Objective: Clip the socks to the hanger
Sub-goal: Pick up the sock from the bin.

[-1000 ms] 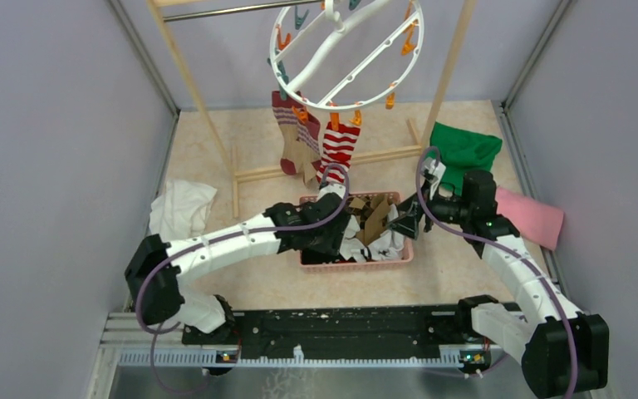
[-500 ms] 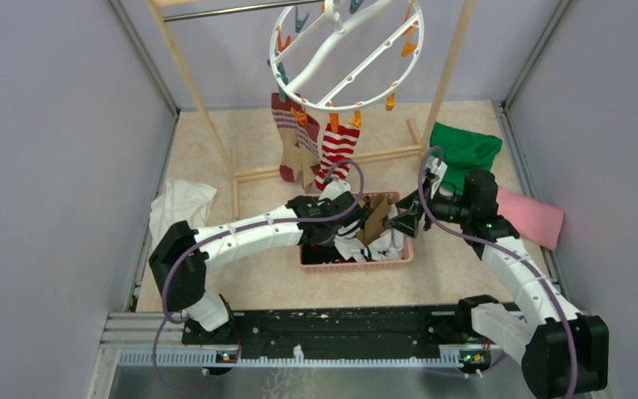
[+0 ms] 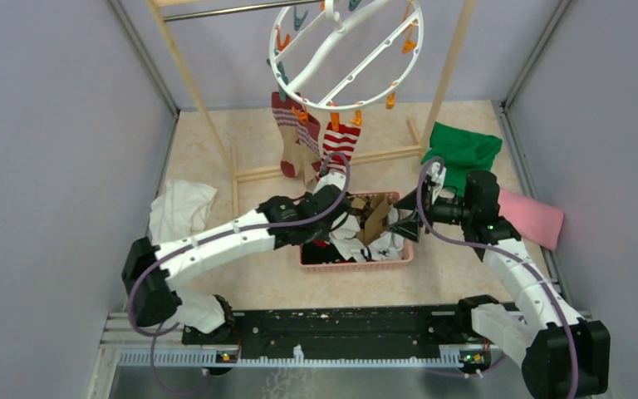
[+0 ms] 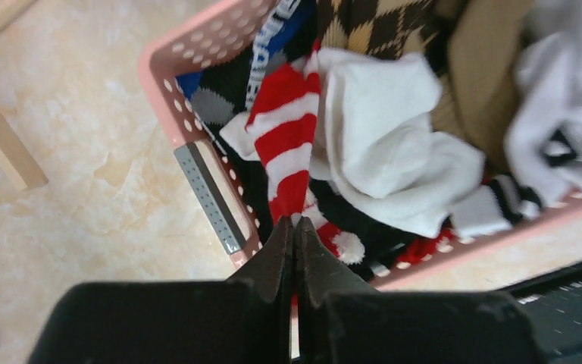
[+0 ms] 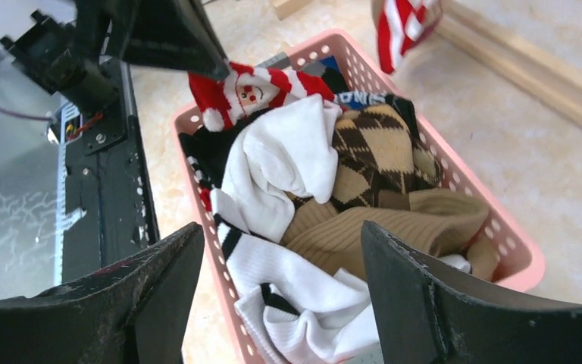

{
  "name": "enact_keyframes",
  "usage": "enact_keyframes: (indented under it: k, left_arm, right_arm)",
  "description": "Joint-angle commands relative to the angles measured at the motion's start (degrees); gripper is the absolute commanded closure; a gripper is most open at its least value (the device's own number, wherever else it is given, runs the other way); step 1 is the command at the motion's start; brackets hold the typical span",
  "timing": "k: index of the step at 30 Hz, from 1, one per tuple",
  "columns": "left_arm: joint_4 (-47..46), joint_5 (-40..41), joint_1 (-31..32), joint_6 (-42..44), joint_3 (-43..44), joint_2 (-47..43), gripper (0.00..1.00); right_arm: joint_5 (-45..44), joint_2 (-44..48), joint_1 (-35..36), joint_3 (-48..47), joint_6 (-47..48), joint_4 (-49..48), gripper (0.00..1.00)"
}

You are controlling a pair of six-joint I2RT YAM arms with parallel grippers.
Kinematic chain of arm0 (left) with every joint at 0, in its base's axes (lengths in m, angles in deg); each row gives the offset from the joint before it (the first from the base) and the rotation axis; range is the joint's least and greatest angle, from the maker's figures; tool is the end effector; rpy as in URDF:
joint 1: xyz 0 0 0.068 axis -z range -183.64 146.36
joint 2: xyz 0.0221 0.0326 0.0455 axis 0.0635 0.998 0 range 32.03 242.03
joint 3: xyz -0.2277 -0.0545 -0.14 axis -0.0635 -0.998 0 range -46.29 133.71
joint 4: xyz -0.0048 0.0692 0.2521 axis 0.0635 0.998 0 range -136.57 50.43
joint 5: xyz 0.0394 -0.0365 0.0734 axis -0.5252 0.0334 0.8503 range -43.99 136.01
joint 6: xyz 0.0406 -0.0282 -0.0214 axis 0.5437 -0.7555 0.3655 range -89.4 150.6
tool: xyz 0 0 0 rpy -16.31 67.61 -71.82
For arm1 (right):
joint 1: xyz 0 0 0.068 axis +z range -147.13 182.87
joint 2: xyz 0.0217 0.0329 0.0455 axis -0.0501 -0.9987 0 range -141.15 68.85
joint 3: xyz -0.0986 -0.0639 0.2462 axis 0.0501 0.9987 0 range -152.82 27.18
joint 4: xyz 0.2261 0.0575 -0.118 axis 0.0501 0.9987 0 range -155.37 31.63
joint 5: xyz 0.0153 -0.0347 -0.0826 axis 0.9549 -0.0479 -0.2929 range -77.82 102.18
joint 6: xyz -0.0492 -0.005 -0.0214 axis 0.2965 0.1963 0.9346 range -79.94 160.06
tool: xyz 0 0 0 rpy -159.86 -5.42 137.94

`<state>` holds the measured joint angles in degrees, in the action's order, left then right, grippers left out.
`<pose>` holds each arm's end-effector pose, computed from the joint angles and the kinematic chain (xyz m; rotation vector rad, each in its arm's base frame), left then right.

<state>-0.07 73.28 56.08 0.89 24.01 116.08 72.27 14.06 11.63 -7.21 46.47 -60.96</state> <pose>0.1639 -0.2486 0.2844 0.4813 2.4048 -0.0356 0.1945 0.0612 0.2616 -0.8962 1.6934 1.0628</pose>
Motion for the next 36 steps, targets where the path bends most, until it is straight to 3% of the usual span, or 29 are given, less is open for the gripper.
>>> enact_keyframes:
  k: [1, 4, 10, 14, 18, 23, 29, 33, 36]
  left_arm:
    - [-10.5, -6.1, 0.3, 10.8, -2.2, -11.2, 1.0]
    - [-18.6, -11.5, 0.3, 18.6, -6.1, -17.9, 1.0]
    - [-28.5, -28.5, 0.1, 29.1, -7.9, -26.4, 1.0]
    - [-30.9, -41.1, -0.2, 31.2, -4.7, -24.8, 1.0]
    - [-28.0, -49.2, -0.1, 33.2, 1.2, -19.4, 1.0]
    - [-23.6, -51.4, -0.2, 37.1, 9.0, -13.6, 1.0]
    - [-22.5, -54.7, -0.1, 38.6, 12.2, -10.0, 1.0]
    - [-18.1, -54.9, -0.2, 40.6, 14.5, -8.6, 1.0]
    - [-13.7, -53.7, -0.3, 43.1, 16.9, -7.6, 1.0]
  right_arm:
    - [9.0, 5.0, -0.4, -0.8, 14.3, -0.6, 0.24]
    - [13.4, 7.1, -0.3, -0.2, 22.5, -1.8, 0.23]
    - [17.5, 6.7, 2.3, -2.2, 26.7, -6.7, 0.23]
    - [14.6, 5.6, 8.7, -4.9, 29.6, -7.1, 0.23]
    - [13.7, 5.0, 12.3, -4.1, 20.2, -21.0, 0.24]
    - [12.8, 4.9, 13.4, -4.7, 16.2, -22.7, 0.29]
    - [11.4, 6.4, 14.1, -4.6, 15.8, -19.7, 0.38]
    - [10.5, 7.7, 14.1, -6.3, 23.4, -8.7, 0.36]
    - [11.7, 8.5, 14.1, -8.3, 29.0, 1.7, 0.29]
